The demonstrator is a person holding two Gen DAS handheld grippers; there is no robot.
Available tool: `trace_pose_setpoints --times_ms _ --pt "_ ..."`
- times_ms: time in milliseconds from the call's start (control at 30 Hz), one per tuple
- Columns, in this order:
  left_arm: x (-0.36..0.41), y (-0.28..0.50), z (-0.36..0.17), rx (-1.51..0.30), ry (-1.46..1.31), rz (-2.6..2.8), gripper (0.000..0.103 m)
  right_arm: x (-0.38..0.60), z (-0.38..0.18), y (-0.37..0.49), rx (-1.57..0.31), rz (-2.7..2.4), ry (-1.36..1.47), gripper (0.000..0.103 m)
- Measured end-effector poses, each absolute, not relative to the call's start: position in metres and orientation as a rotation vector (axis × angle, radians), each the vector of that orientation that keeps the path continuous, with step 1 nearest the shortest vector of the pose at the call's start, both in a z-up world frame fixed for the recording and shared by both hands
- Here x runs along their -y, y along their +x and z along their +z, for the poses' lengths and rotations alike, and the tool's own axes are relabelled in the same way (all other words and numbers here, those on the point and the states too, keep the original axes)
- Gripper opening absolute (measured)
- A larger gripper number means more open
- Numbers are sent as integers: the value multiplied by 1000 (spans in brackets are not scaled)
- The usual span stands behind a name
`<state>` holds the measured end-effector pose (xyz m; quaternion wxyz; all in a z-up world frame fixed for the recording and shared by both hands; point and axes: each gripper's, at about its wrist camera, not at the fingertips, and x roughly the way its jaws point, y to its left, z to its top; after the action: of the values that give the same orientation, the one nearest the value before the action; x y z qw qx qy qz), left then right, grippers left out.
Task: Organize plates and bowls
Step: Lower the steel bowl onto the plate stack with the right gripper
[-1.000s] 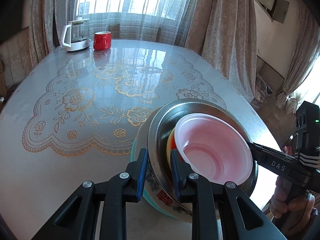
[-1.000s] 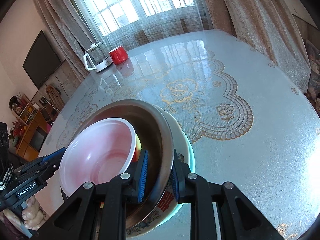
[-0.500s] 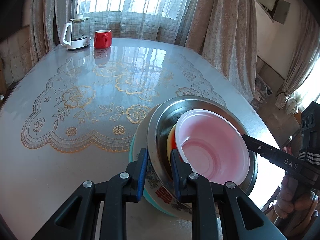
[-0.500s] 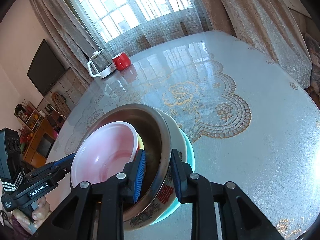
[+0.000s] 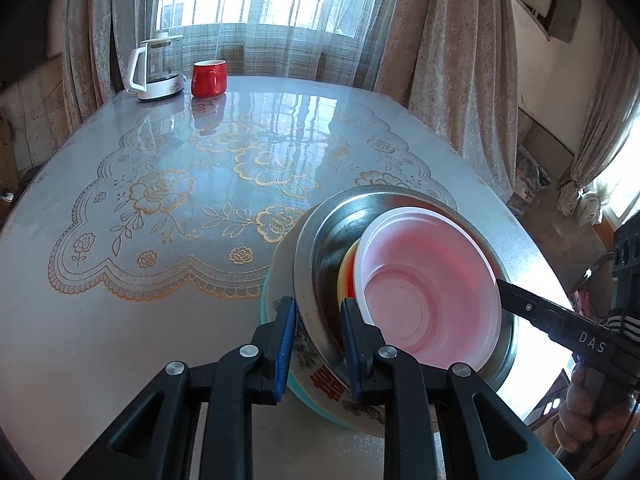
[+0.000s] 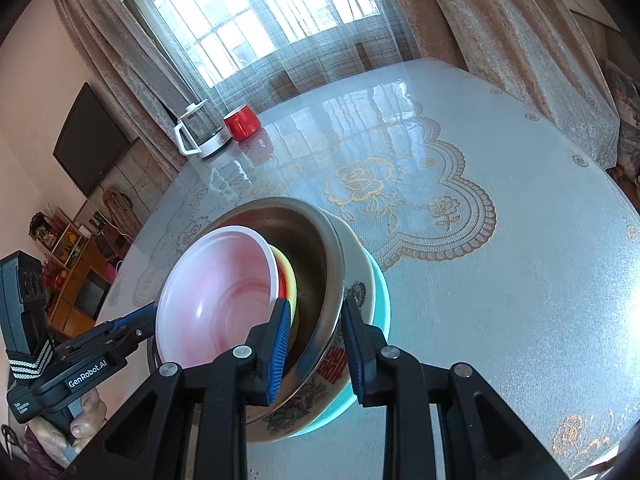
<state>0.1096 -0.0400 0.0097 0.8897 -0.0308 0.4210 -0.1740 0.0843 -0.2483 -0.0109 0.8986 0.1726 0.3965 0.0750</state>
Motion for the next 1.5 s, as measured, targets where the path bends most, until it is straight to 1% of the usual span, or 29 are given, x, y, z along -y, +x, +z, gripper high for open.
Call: trace_pose_setpoints --times_ms 67,100,133,800,1100,1267,1300,1400,1500 --pt "41 108 10 -876 -64 -358 22 246 -12 83 -827 146 344 24" --pt "41 108 10 -874 -60 -354 22 245 -13 83 -832 142 342 19" --pt "42 107 10 -872 -55 -351 22 244 -13 83 -835 139 342 18" --pt "44 99 10 -874 -45 -325 22 246 -16 83 -839 128 383 17" --pt "44 95 10 -871 -42 -319 22 247 -11 74 -823 142 386 23" --pt "42 92 10 -862 -53 -321 22 247 -6 68 -803 134 370 24" --pt "43 91 10 -860 -55 -321 22 246 -6 67 -801 131 363 23" --pt "43 89 10 -854 -55 -318 22 245 -8 69 -802 118 358 18" --pt "41 88 11 -850 -66 -314 23 246 -10 69 -800 122 366 17"
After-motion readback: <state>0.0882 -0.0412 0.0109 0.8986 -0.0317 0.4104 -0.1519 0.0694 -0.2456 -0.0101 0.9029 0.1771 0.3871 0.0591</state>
